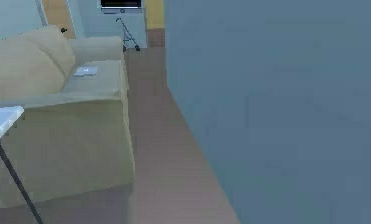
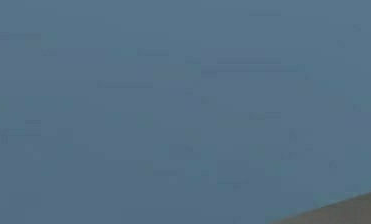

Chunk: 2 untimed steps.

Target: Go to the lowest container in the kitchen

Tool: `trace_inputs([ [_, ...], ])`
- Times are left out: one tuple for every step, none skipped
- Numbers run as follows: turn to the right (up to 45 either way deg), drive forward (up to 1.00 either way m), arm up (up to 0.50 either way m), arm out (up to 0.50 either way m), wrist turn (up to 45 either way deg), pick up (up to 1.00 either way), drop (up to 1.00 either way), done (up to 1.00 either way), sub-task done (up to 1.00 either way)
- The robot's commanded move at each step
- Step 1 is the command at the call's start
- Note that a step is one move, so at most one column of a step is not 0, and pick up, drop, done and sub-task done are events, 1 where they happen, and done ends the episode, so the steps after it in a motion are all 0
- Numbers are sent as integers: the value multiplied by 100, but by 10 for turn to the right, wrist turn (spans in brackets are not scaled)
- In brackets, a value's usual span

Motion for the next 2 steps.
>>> trace_inputs([
  [30,0,0,0,0,0,0,0,0],
  [0,100,0,0,0,0,0,0,0],
])
